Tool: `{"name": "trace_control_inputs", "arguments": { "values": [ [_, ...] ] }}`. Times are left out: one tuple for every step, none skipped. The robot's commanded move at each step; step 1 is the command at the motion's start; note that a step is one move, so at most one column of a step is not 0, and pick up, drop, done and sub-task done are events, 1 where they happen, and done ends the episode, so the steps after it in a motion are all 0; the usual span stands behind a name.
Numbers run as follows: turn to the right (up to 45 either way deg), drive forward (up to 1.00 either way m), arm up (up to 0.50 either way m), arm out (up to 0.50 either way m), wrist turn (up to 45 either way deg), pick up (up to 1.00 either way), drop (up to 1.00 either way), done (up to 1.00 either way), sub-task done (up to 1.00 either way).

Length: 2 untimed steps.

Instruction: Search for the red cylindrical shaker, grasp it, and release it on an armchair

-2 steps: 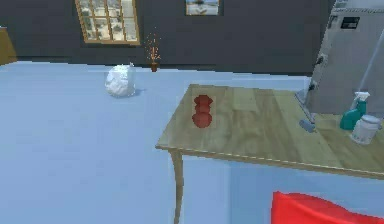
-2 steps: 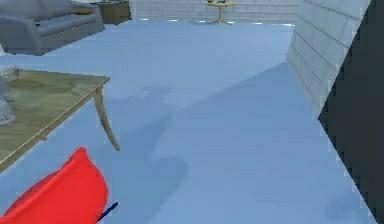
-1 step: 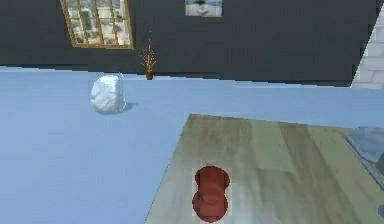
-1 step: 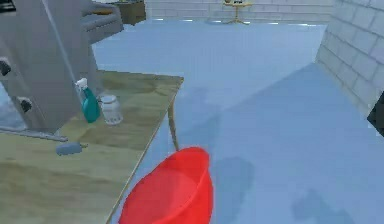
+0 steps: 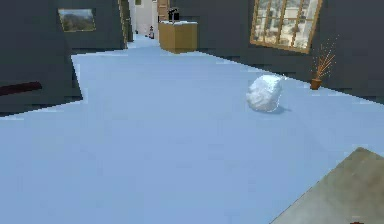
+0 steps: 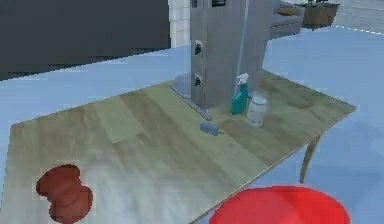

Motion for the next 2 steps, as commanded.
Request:
{"name": "trace_control_inputs", "arguments": {
  "values": [
    [-33.0,0.00,0.00,0.00,0.0,0.00,0.00,0.00,0.00],
    [0.0,0.00,0.50,0.00,0.0,0.00,0.00,0.00,0.00]
  ]
}}
